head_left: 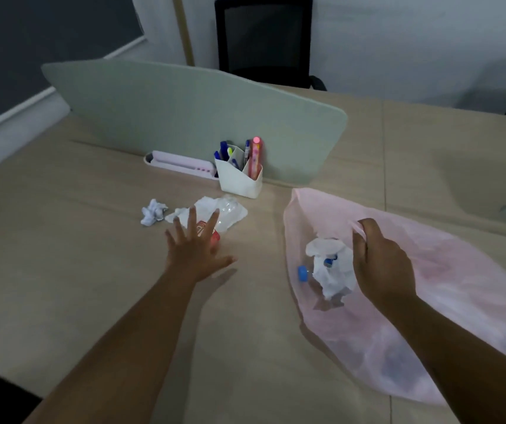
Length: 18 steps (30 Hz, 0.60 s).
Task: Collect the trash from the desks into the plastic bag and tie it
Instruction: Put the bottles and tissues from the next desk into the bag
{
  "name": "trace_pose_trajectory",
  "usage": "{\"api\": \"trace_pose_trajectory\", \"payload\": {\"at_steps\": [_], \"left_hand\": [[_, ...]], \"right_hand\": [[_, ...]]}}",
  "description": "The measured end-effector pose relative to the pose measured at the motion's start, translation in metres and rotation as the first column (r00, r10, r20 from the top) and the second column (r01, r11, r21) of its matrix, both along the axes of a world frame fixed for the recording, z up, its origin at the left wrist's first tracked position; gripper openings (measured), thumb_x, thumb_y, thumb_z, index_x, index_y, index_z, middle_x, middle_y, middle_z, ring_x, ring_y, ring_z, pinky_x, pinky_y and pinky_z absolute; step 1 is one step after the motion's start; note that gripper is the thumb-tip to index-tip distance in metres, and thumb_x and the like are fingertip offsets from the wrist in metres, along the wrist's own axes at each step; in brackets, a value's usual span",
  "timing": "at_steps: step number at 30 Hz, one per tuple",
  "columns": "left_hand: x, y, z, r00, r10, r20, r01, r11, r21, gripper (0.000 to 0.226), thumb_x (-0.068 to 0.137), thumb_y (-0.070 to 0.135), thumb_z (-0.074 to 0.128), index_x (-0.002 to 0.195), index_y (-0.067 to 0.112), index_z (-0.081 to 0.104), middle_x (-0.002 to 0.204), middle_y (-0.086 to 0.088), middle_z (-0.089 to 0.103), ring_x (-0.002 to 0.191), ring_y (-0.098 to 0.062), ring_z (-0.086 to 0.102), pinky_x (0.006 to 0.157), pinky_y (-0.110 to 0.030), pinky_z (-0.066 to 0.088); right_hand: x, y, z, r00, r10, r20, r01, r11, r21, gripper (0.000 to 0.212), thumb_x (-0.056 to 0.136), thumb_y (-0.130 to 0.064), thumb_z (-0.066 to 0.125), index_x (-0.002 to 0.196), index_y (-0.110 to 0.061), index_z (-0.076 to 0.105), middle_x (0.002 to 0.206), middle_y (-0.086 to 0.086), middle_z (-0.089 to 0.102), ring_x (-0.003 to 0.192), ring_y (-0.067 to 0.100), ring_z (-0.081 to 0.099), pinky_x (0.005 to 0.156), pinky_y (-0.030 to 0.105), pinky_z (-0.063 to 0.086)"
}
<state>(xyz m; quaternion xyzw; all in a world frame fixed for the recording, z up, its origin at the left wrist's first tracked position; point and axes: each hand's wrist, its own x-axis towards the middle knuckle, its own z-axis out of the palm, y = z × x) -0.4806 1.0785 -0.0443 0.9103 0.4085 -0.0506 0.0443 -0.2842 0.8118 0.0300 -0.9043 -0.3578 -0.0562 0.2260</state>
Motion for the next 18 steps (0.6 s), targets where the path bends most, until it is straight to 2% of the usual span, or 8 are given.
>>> {"api": "trace_pose_trajectory", "payload": {"at_steps": [1, 3, 5, 8, 11, 14, 16, 18], "left_hand": [[-0.004, 0.004, -0.005, 0.998, 0.046, -0.031, -0.047, 0.999, -0.026, 0.116, 0.065, 0.085, 0.055, 0.151, 0.043, -0.010, 0.162, -0.011, -0.005, 0.141, -0.048, 0.015, 0.109, -0.060, 0.023], [-0.010, 0.007, -0.010, 0.988, 0.152, 0.009, -0.150, 0.981, -0.124, 0.106, 0.072, 0.063, 0.068, 0.152, 0.040, 0.001, 0.150, -0.014, 0.025, 0.125, -0.044, 0.041, 0.096, -0.052, 0.041], [-0.010, 0.004, -0.010, 0.956, 0.233, 0.177, -0.196, 0.959, -0.204, 0.085, 0.077, 0.043, 0.067, 0.147, 0.034, 0.019, 0.125, -0.012, 0.045, 0.108, -0.038, 0.052, 0.083, -0.046, 0.046], [0.008, -0.006, 0.005, 0.833, 0.301, 0.465, -0.046, 0.874, -0.484, 0.080, 0.063, 0.048, 0.072, 0.129, 0.028, 0.033, 0.113, -0.005, 0.054, 0.095, -0.027, 0.061, 0.079, -0.045, 0.053], [0.032, -0.021, 0.025, 0.870, 0.128, 0.475, 0.241, 0.732, -0.637, 0.081, 0.059, 0.032, 0.078, 0.123, 0.036, 0.029, 0.112, 0.002, 0.057, 0.092, -0.016, 0.065, 0.076, -0.043, 0.059], [0.054, -0.040, 0.036, 0.891, -0.105, 0.441, 0.370, 0.730, -0.574, 0.074, 0.060, 0.031, 0.080, 0.115, 0.046, 0.032, 0.102, 0.015, 0.056, 0.086, -0.003, 0.064, 0.066, -0.031, 0.060], [0.069, -0.055, 0.039, 0.862, -0.166, 0.479, 0.456, 0.667, -0.589, 0.072, 0.060, 0.032, 0.081, 0.112, 0.050, 0.036, 0.103, 0.017, 0.058, 0.086, 0.006, 0.062, 0.064, -0.026, 0.060], [0.085, -0.073, 0.042, 0.827, -0.213, 0.520, 0.528, 0.612, -0.589, 0.072, 0.059, 0.034, 0.082, 0.117, 0.050, 0.042, 0.108, 0.019, 0.060, 0.090, 0.004, 0.062, 0.071, -0.028, 0.060]], "right_hand": [[0.002, 0.001, -0.002, 1.000, -0.006, -0.014, 0.006, 1.000, -0.003, 0.033, 0.100, -0.029, 0.036, 0.124, -0.011, 0.049, 0.082, 0.010, 0.067, 0.060, 0.020, 0.056, 0.059, 0.028, 0.047], [0.007, 0.001, -0.003, 1.000, -0.023, -0.022, 0.022, 1.000, -0.011, 0.032, 0.101, -0.029, 0.035, 0.124, -0.011, 0.048, 0.085, 0.011, 0.067, 0.062, 0.022, 0.057, 0.062, 0.033, 0.052], [0.014, -0.003, -0.004, 0.999, -0.041, 0.006, 0.041, 0.999, -0.003, 0.033, 0.101, -0.030, 0.031, 0.121, -0.011, 0.048, 0.083, 0.013, 0.067, 0.062, 0.026, 0.057, 0.061, 0.035, 0.051], [0.028, -0.015, -0.002, 0.991, -0.133, 0.008, 0.133, 0.991, 0.010, 0.031, 0.101, -0.033, 0.027, 0.114, -0.012, 0.046, 0.078, 0.014, 0.062, 0.066, 0.035, 0.058, 0.063, 0.040, 0.050], [0.046, -0.035, 0.003, 0.945, -0.327, -0.012, 0.327, 0.942, 0.083, 0.028, 0.101, -0.032, 0.028, 0.109, -0.011, 0.045, 0.077, 0.015, 0.056, 0.074, 0.042, 0.059, 0.064, 0.038, 0.041], [0.061, -0.051, 0.012, 0.867, -0.493, -0.075, 0.498, 0.850, 0.171, 0.031, 0.100, -0.037, 0.027, 0.108, -0.013, 0.045, 0.091, 0.027, 0.061, 0.085, 0.045, 0.059, 0.067, 0.040, 0.036], [0.065, -0.059, 0.019, 0.847, -0.525, -0.077, 0.530, 0.827, 0.190, 0.031, 0.099, -0.038, 0.027, 0.108, -0.014, 0.045, 0.094, 0.028, 0.061, 0.087, 0.046, 0.058, 0.068, 0.040, 0.036], [0.065, -0.067, 0.025, 0.854, -0.515, -0.070, 0.518, 0.831, 0.203, 0.031, 0.099, -0.038, 0.027, 0.108, -0.015, 0.045, 0.093, 0.026, 0.062, 0.086, 0.044, 0.059, 0.069, 0.041, 0.039]]}}
